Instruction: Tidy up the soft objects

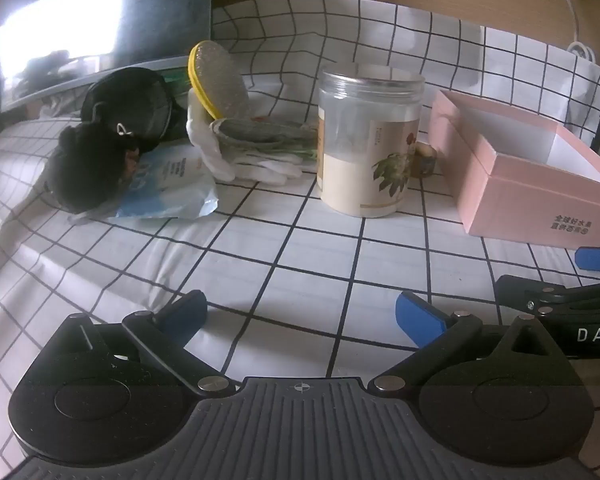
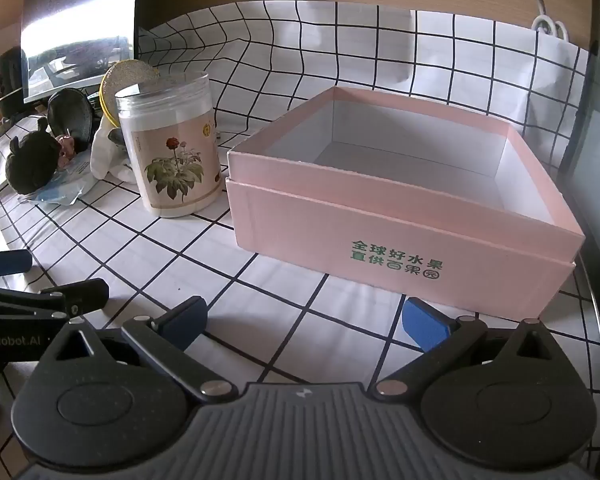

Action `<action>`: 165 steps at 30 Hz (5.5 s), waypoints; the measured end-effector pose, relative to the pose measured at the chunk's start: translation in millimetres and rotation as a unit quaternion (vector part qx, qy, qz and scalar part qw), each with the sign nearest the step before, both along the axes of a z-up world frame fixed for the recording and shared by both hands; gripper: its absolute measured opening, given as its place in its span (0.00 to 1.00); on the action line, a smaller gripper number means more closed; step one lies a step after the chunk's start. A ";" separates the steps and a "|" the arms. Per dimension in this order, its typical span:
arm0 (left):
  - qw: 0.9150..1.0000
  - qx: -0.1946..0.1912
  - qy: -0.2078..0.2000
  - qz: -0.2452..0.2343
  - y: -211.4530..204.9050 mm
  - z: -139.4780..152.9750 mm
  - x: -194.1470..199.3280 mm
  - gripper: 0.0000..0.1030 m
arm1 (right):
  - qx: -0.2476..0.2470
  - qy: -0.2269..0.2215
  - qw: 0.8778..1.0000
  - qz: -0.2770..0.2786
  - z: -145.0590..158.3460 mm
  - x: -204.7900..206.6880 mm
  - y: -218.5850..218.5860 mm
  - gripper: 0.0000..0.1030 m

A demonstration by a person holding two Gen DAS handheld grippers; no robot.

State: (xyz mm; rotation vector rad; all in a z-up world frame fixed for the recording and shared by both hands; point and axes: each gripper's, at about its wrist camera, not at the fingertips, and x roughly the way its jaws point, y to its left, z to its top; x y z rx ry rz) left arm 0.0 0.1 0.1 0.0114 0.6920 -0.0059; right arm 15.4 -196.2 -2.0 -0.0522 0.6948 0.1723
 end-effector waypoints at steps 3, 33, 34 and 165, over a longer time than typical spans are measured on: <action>1.000 0.002 0.000 0.000 -0.1 -0.1 0.0 1.00 | -0.001 0.000 1.000 0.000 0.0 0.0 0.0 1.00; 1.000 0.002 0.000 0.000 -0.1 -0.1 0.0 1.00 | -0.001 0.000 1.000 0.000 0.1 0.0 -0.3 1.00; 1.000 0.002 0.000 0.000 -0.1 -0.1 0.0 1.00 | -0.001 0.000 1.000 0.000 0.1 0.0 -0.3 1.00; 0.984 -0.153 -0.047 -0.080 378.3 134.1 95.8 0.67 | -0.104 -0.068 0.982 0.145 147.7 111.6 321.0 0.10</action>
